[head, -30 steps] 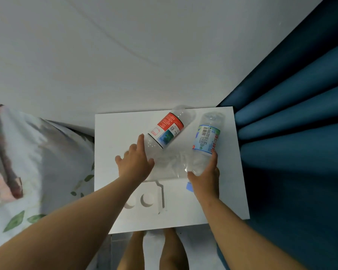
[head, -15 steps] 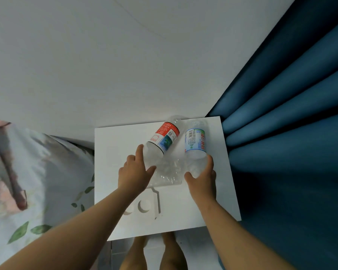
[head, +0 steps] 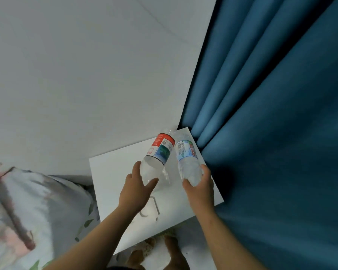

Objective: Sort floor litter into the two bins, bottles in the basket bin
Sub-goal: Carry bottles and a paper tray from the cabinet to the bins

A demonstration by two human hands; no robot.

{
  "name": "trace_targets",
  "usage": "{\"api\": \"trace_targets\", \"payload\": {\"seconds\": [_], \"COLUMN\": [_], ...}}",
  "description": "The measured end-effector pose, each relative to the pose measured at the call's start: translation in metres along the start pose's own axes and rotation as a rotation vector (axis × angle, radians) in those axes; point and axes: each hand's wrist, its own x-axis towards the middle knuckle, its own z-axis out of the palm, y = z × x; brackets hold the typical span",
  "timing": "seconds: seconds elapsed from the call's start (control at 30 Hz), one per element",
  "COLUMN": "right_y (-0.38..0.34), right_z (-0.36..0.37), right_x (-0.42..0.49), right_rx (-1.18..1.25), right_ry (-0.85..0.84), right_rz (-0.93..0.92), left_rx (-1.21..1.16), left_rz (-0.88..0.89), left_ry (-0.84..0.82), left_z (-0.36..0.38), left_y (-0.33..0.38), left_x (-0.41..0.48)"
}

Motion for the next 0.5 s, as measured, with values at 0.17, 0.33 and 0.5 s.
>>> {"api": "trace_targets", "payload": {"seconds": [0.17,0.33,0.5], "right_y": [0.011,0.033,0.061], "right_z": [-0.002,-0.008,-0.024], "right_x": [-0.040,-0.083,-0.136], "right_rx": [0.164,0.283,0.297], "right_ry": [0.168,0.303,0.367], "right_rz": [0.064,0.116,0.185], "left_rx": [0.027,0.081,0.182], "left_rz": [0.098,0.193,0.236], "left_ry": [-0.086,-0.174,-0.291], "left_z": [-0.014,-0.010,0.012], "left_y": [0.004,0.008,0.007], "left_x": [-0.020,-0.045,-0.080]}}
